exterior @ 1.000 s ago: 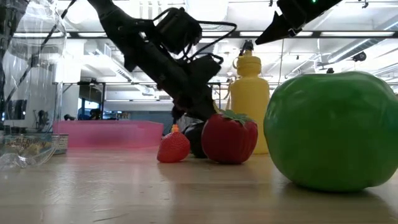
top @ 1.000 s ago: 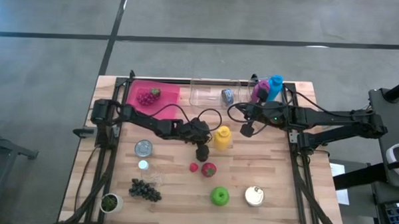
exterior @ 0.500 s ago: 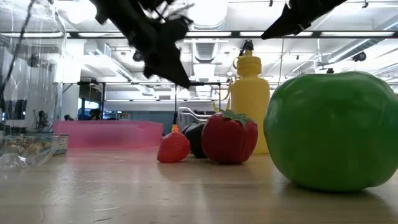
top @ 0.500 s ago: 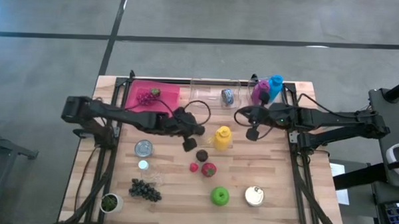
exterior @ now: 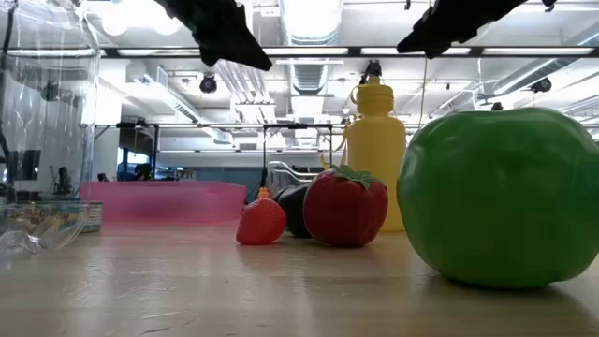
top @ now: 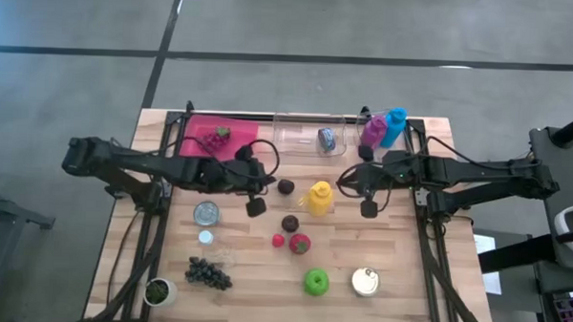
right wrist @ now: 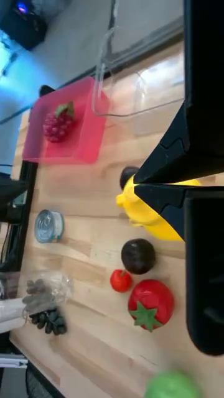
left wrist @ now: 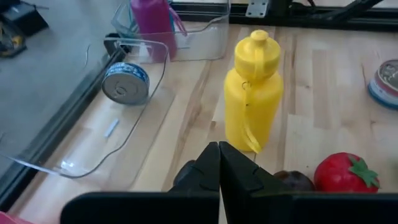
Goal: Pick & Place Food Item
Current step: Put the yellow water bottle into the right transparent bin
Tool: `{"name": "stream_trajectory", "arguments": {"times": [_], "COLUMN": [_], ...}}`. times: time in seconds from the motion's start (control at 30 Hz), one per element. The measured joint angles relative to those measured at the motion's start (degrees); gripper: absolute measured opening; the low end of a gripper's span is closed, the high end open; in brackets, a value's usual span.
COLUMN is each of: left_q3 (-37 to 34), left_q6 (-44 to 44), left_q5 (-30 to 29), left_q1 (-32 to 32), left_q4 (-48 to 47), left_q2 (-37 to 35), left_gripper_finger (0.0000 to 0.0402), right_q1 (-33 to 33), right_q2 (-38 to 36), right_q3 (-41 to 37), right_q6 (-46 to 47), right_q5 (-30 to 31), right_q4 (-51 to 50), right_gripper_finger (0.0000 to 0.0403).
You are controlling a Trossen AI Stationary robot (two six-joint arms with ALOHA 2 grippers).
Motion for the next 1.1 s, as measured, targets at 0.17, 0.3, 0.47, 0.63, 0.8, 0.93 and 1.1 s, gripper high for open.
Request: {"name": "stream_trajectory", "arguments": {"times": [0.17, 0.3, 0.47, 0.63, 0.8, 0.93, 1.1], "left_q3": [0.00, 0.00, 0.00, 0.00, 0.00, 0.00, 0.00], "left_q6": [2.11, 2.09, 2.09, 2.09, 2.08, 2.03, 1.63], "left_q5": [-0.80, -0.99, -0.99, -0.99, -0.98, -0.97, -0.97], "left_q1": [-0.86, -0.81, -0.81, -0.81, -0.81, -0.81, -0.81], "left_q4": [-0.05, 0.09, 0.69, 0.73, 0.78, 0.84, 1.00], "left_q2": [0.01, 0.02, 0.02, 0.02, 0.02, 0.02, 0.02], "left_gripper_finger": [0.0001, 0.0001, 0.0001, 0.0001, 0.0001, 0.0001, 0.0001], "right_q1": [0.00, 0.00, 0.00, -0.02, -0.02, -0.02, -0.17], "right_q2": [0.09, 0.09, 0.09, 0.09, 0.09, 1.57, 6.68], "right_q3": [-0.63, -1.39, -3.90, -5.40, -5.50, -5.50, -5.18], "right_q6": [1.44, 0.49, -0.48, -0.33, 1.43, 2.68, 1.60], "right_q5": [-0.07, -0.07, -0.07, -0.07, -0.07, -0.07, -0.07], "right_q4": [0.16, 0.41, 5.46, 8.35, 8.83, 11.06, 13.66], "right_gripper_finger": [0.0009, 0.0016, 0.0051, 0.0102, 0.0144, 0.0161, 0.0167]}}
